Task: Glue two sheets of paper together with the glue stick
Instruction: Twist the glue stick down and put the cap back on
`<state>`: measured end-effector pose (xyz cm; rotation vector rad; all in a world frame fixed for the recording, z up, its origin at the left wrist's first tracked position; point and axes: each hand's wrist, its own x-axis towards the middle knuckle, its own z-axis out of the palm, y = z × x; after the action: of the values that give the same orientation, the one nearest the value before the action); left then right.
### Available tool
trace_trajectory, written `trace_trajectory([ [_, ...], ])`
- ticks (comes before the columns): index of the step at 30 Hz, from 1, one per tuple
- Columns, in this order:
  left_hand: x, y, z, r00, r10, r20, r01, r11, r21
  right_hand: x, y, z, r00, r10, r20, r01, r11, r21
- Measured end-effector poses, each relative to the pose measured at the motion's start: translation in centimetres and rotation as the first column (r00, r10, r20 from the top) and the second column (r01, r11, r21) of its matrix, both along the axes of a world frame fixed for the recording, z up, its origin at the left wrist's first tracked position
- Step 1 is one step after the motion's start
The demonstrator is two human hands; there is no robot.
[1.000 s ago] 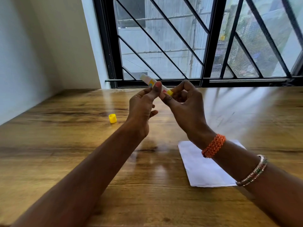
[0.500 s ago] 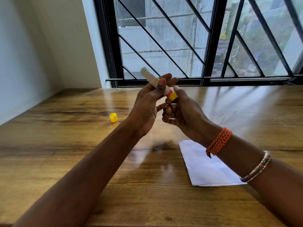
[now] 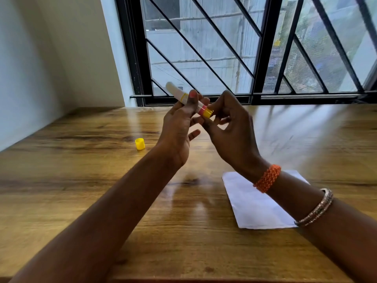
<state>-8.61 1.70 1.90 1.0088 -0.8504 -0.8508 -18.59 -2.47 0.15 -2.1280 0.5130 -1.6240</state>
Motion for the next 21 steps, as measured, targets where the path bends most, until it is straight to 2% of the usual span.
trace_trajectory([
  [2, -0.1, 0.0, -0.1, 1.000, 0.000, -0.024, 0.000, 1.000, 0.030, -0.1, 0.0, -0.2, 0.995, -0.093, -0.042, 0.088, 0.991, -0.103],
  [3, -0.1, 0.0, -0.1, 0.999, -0.006, -0.042, 0.008, 0.999, 0.032, 0.0, 0.2, -0.1, 0.996, -0.081, -0.037, 0.079, 0.995, -0.066],
  [5, -0.2, 0.0, 0.1, 0.998, -0.036, -0.047, 0.037, 0.999, 0.016, 0.1, 0.5, 0.4, 0.998, 0.045, 0.048, -0.053, 0.982, 0.184],
  [7, -0.1, 0.2, 0.3, 0.997, -0.065, -0.033, 0.065, 0.998, 0.007, 0.1, 0.5, 1.0, 0.965, 0.185, 0.187, -0.250, 0.867, 0.431],
  [9, -0.1, 0.2, 0.4, 0.997, -0.077, -0.028, 0.077, 0.997, 0.014, -0.2, 0.3, 1.3, 0.919, 0.275, 0.283, -0.392, 0.709, 0.586],
  [11, 0.0, 0.1, 0.3, 0.999, -0.039, -0.025, 0.041, 0.998, 0.056, -0.3, 0.2, 1.2, 0.897, 0.295, 0.331, -0.443, 0.605, 0.662],
  [13, 0.0, 0.1, 0.1, 1.000, 0.031, -0.006, -0.030, 0.994, 0.103, -0.1, 0.2, 0.8, 0.897, 0.258, 0.358, -0.440, 0.586, 0.680],
  [14, 0.0, 0.1, 0.0, 0.998, 0.058, 0.011, -0.059, 0.992, 0.114, 0.0, 0.3, 0.7, 0.907, 0.234, 0.351, -0.417, 0.614, 0.670],
  [16, -0.1, 0.1, -0.1, 0.995, 0.091, 0.035, -0.094, 0.988, 0.119, 0.3, 0.5, 0.5, 0.952, 0.169, 0.257, -0.290, 0.767, 0.572],
  [18, 0.0, 0.1, 0.0, 0.995, 0.098, 0.026, -0.100, 0.987, 0.127, 0.3, 0.3, 0.2, 0.992, 0.051, 0.117, -0.086, 0.947, 0.311],
  [19, 0.1, 0.1, 0.1, 0.996, 0.094, 0.010, -0.094, 0.986, 0.137, 0.2, 0.2, 0.0, 0.998, -0.018, 0.063, 0.010, 0.990, 0.138],
  [21, 0.4, 0.1, 0.2, 0.996, 0.083, -0.025, -0.078, 0.984, 0.159, 0.1, -0.1, -0.4, 0.989, -0.146, -0.020, 0.140, 0.976, -0.166],
])
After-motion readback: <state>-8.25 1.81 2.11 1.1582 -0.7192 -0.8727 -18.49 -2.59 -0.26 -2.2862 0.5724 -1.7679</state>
